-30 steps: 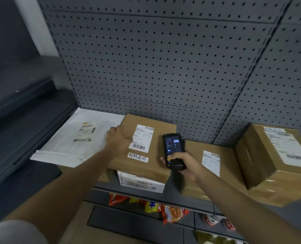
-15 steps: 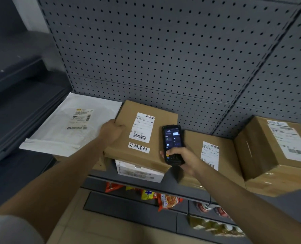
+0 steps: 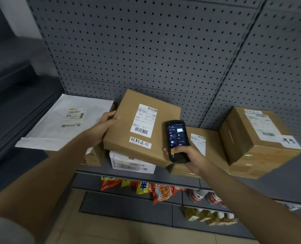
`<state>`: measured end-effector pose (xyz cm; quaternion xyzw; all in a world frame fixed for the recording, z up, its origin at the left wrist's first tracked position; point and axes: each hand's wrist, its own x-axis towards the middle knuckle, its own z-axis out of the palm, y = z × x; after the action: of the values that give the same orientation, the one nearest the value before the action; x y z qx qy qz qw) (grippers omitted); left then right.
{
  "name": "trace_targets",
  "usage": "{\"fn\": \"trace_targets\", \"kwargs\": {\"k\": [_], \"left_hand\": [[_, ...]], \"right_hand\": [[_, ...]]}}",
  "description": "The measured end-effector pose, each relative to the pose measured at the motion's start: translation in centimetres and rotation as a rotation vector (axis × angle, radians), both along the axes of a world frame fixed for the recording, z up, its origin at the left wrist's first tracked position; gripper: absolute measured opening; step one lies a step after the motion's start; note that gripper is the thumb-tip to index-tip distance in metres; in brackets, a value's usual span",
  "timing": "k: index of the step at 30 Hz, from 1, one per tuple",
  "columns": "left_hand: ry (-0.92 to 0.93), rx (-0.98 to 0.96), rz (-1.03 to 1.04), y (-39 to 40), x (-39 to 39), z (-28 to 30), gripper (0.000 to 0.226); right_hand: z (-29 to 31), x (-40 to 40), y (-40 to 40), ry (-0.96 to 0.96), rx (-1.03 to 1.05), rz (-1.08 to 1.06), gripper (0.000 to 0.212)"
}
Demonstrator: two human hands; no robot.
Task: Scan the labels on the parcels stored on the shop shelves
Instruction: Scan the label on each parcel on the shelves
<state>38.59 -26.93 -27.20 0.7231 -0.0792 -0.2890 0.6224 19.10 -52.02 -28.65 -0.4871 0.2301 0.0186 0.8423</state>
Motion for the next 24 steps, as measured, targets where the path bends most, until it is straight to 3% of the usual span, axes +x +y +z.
{"fn": "trace_targets", "kwargs": {"k": [9,14,18,24], "left_hand": [[-0.096,-0.127,-0.060,-2.0,-7.7,3.3,0.058],[-0.024,-0.198,-0.116,-2.9,-15.8,4.7,0.072],[0.070,-0.235,-0.116,-3.2,-21.8,4.4,0.093],[0.099,-0.302,-0.158,-2.3,-27.1,5.9,0.102]], "right_hand": [[3.8,-9.8,-0.8,-0.081,-0.114,-0.082,0.078],[5.5,-18.0,-0.8,-0.021,-0.192,-0.170,0.091],[7.0,-25.0,-0.6,0.030,-0.288,-0.125,0.051],[8.9,-30.0,0.4,0.003,-0.289,-0.215,0.070]]}}
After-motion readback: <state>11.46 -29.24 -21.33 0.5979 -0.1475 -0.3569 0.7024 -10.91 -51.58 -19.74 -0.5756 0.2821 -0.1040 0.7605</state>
